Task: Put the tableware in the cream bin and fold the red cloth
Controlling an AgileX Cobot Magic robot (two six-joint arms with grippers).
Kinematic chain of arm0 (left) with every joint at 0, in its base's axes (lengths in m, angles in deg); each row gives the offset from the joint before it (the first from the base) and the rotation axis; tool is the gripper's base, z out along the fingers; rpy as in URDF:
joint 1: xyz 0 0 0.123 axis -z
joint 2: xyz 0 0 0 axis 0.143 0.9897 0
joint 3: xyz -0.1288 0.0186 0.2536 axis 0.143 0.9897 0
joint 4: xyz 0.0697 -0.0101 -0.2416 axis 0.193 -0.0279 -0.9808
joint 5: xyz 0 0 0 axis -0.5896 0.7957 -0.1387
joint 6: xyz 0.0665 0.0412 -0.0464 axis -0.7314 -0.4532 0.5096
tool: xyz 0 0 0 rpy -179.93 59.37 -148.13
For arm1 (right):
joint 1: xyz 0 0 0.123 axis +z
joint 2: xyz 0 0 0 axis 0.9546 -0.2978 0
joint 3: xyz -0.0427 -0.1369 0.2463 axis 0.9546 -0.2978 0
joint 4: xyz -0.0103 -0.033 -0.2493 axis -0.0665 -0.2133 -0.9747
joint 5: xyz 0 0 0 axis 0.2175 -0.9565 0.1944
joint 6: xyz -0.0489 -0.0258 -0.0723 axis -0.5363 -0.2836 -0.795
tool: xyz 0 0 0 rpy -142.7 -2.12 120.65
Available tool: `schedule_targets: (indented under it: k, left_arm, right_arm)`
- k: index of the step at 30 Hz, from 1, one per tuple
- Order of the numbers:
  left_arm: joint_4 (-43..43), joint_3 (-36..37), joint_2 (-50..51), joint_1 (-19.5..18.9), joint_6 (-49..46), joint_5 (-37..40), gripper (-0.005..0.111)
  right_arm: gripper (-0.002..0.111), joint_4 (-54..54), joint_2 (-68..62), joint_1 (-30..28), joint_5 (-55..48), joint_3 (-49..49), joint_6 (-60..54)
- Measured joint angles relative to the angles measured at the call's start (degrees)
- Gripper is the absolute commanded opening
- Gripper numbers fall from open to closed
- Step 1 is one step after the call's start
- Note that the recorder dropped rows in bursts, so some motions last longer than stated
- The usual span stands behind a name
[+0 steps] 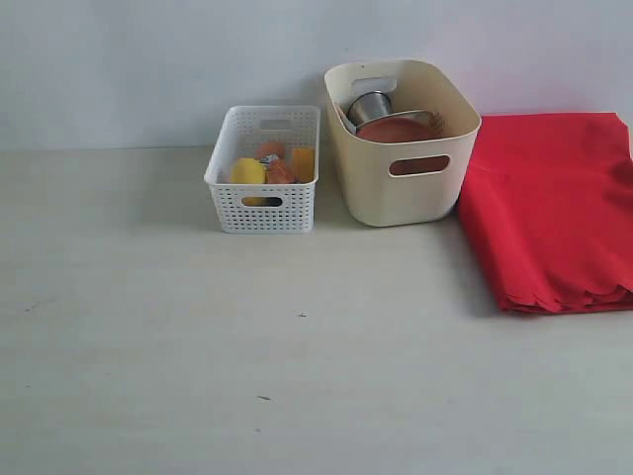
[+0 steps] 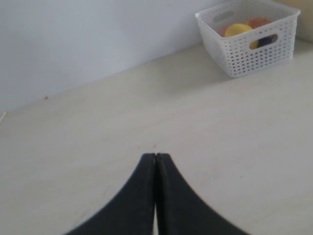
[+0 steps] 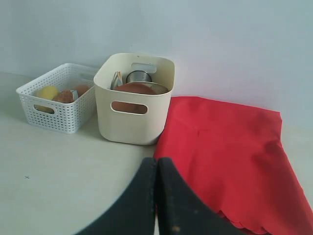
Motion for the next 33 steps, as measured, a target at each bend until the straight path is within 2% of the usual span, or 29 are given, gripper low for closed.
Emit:
schedule_targets:
  k: [10, 12, 23, 33]
  left_arm:
    - [11.37, 0.0, 0.0, -1.59, 35.71, 0.09, 0.001]
    - [14.01, 0.0, 0.0, -2.25, 39.85, 0.6, 0.001]
    - [15.97, 0.0, 0.0, -5.18, 37.14, 1.57, 0.001]
    - [16.08, 0.0, 0.0, -5.35, 36.92, 1.57, 0.001]
  right_arm:
    - [0.0, 0.0, 0.0, 0.0, 0.0, 0.0, 0.0]
    - [0.0, 0.0, 0.0, 0.0, 0.0, 0.0, 0.0]
    - [0.0, 0.04, 0.0, 0.0, 0.0, 0.0, 0.0]
    - [0.0, 0.04, 0.0, 0.0, 0.0, 0.0, 0.0]
